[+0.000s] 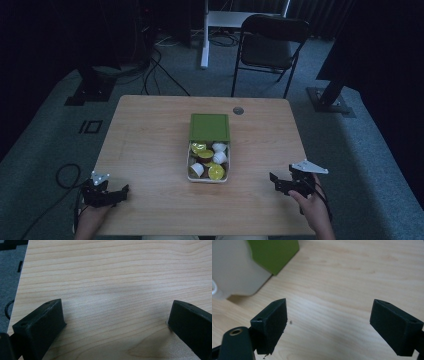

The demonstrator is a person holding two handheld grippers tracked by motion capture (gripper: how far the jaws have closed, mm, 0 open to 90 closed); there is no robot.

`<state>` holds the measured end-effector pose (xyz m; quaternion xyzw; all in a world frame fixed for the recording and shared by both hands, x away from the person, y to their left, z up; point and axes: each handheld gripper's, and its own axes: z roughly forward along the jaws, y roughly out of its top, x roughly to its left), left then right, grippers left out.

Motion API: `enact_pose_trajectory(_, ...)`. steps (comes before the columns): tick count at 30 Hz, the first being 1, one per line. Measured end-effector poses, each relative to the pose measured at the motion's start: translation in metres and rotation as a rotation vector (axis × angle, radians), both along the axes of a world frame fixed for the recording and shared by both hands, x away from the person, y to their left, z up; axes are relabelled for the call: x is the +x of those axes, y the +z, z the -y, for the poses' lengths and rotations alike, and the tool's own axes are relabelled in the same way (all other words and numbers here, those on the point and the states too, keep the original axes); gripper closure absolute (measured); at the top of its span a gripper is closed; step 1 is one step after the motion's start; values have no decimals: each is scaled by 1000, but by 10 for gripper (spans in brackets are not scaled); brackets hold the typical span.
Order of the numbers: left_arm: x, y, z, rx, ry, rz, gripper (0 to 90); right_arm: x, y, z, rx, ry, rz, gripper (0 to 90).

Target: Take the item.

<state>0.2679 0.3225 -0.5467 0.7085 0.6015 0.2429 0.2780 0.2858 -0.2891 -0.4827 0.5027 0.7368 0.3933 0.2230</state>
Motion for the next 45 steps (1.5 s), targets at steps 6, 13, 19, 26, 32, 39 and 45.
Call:
enact_pose_trajectory(6, 0, 0, 0, 0, 0, 0, 5, 4, 15, -10, 5, 33, 40, 140)
enact_pose_trajectory(13, 0, 0, 0, 0, 0, 0, 5, 8, 31, -24, 15, 67, 68, 143)
enact_pose_trajectory(19, 0, 0, 0, -1, 0, 0, 5, 10, 47, -37, 28, 101, 101, 149)
enact_pose_trajectory(26, 0, 0, 0, -1, 0, 0, 5, 13, 62, -56, 42, 155, 132, 164)
enact_pose_trajectory(32, 0, 0, 0, -1, 0, 0, 5, 17, 67, -73, 53, 203, 142, 164)
enact_pose_trajectory(39, 0, 0, 0, -2, 1, 1, 5, 18, 68, -95, 61, 257, 143, 164)
enact_pose_trajectory(45, 0, 0, 0, -2, 1, 1, 5, 19, 67, -111, 66, 306, 142, 163)
